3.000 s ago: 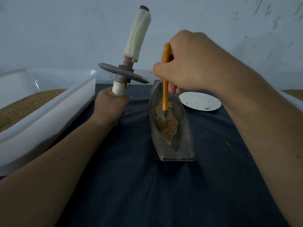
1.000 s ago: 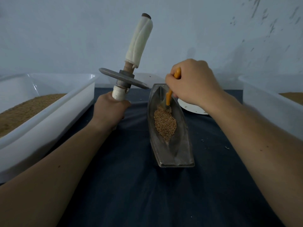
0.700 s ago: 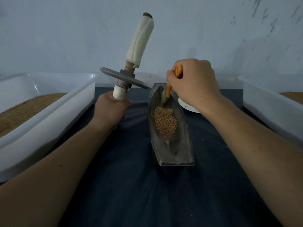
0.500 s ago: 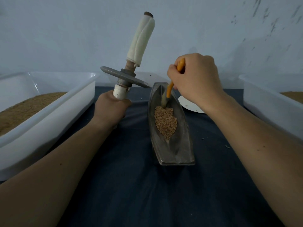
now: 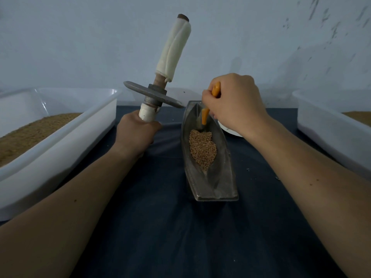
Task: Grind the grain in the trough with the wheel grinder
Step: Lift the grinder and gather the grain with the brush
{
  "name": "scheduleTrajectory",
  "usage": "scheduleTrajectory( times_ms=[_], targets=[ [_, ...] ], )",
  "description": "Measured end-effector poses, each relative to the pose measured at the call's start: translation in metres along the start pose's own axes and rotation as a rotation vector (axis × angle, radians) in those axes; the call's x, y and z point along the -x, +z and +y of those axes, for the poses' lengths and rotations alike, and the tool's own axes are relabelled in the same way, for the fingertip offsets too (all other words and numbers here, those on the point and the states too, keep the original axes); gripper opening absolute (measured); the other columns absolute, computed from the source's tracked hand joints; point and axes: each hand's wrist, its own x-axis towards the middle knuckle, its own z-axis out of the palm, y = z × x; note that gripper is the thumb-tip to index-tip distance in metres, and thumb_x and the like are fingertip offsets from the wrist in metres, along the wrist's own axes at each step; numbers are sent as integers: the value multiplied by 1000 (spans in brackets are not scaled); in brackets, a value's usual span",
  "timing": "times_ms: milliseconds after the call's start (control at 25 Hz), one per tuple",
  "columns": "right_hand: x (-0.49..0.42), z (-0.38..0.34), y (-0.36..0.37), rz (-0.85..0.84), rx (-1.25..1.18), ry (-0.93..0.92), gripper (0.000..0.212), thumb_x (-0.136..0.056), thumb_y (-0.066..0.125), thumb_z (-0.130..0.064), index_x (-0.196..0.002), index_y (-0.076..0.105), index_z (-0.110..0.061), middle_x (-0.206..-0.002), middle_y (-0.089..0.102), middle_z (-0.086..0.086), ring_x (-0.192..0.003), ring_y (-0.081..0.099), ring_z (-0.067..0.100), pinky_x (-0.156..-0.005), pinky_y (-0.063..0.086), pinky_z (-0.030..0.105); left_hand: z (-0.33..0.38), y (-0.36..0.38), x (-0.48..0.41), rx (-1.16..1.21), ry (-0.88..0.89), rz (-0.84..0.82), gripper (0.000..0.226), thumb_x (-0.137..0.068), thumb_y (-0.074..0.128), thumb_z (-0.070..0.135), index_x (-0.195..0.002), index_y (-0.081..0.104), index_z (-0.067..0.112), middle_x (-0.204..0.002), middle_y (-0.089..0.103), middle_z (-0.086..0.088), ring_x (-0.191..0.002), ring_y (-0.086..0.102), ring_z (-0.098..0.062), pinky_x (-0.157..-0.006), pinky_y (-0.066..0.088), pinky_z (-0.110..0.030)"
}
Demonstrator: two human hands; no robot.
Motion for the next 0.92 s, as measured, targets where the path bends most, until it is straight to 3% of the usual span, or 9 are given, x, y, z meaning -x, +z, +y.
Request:
scheduleTrajectory(
  times_ms=[240,400,560,720,920],
  targets=[
    [-3,-11,-8,46,-56,-23,38,-96,55,-27,-66,61,-4,-63,67,11,-57,67,22,-65,60,40,0,0,0,4,0,-6,17,-80,76,26,-89,63,20,-74,67,-6,-63,64,-20,-60,56,-36],
    [-3,-24,-11,33,19,-44,35,-89,56,-26,-60,52,-8,-54,50,3,-48,49,17,-56,53,35,-1,0,-1,-9,8,-2,16,-78,76,27,-87,64,21,-70,67,-3,-60,65,-18,-58,57,-34],
    [-4,-33,-18,57,12,-95,36,-95,55,-32,-67,59,-9,-62,64,6,-55,63,18,-63,59,38,-2,1,-1,-20,9,-8,17,-78,77,28,-88,64,22,-71,68,-3,-59,65,-18,-56,55,-32],
    [-5,-33,-18,35,49,-86,38,-92,57,-30,-59,44,-17,-53,44,-2,-46,43,12,-49,42,29,-2,1,-1,-27,10,-3,16,-77,76,28,-85,64,23,-64,66,1,-56,64,-15,-54,52,-30],
    [-8,-20,-22,38,89,-71,36,-95,54,-29,-65,51,-10,-60,50,5,-52,46,18,-59,50,35,0,1,0,-36,18,-10,15,-78,76,27,-86,63,22,-68,67,-2,-58,64,-16,-55,52,-31]
  ],
)
